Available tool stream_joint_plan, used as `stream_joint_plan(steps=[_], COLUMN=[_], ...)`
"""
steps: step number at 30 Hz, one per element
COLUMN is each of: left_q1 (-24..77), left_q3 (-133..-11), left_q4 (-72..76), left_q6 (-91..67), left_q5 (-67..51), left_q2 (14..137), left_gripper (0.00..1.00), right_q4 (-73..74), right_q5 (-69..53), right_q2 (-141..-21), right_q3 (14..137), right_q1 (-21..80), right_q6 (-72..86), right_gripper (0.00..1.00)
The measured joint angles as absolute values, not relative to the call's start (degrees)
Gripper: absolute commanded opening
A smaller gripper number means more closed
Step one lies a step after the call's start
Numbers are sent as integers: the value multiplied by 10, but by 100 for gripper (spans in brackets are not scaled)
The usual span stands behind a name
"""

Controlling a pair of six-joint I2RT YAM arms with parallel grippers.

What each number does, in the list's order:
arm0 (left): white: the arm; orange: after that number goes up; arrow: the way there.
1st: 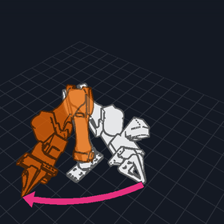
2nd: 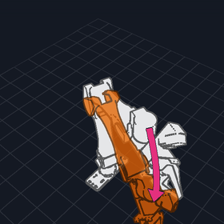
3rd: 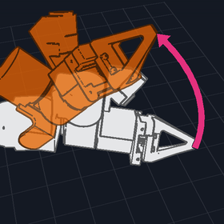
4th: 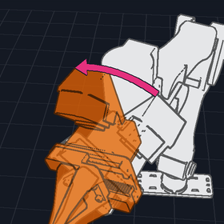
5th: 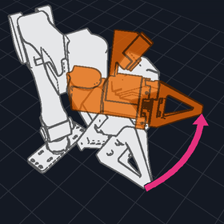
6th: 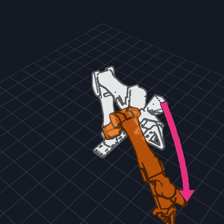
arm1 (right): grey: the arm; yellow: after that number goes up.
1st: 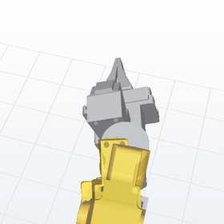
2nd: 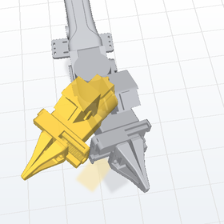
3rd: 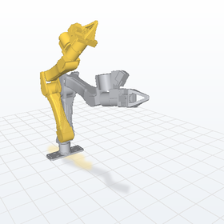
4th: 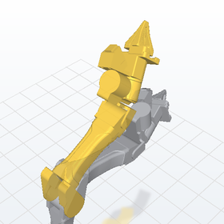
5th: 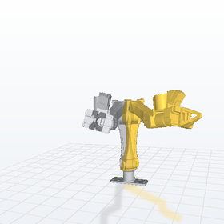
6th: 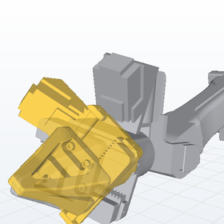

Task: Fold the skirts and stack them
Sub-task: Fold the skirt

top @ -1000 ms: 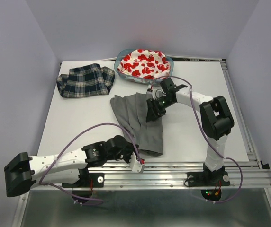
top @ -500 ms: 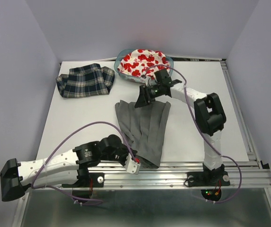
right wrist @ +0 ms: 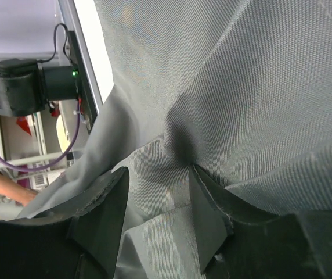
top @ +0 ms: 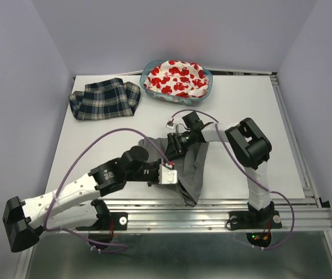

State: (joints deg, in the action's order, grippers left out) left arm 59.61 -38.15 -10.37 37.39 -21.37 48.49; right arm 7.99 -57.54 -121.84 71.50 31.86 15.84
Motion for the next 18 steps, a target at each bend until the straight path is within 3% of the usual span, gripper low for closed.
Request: stream_joint_plan(steps=[9, 13, 18], left_q1=[475, 466, 466], left_q3=[-455, -458, -444], left_q4=[-104, -108, -118], left_q6=[303, 303, 313], left_q5=[-245, -272, -310], left_q2=[607, 611, 582], left_gripper=[0, 0, 0], right_q4=[87, 126, 208], right_q5=[-542, -513, -455], right_q2=[-1192, -1184, -1182], right_q3=[714, 729, 823], right_q1=[370, 379, 356], right_q6=[137, 112, 79], right_gripper=[52, 63, 66])
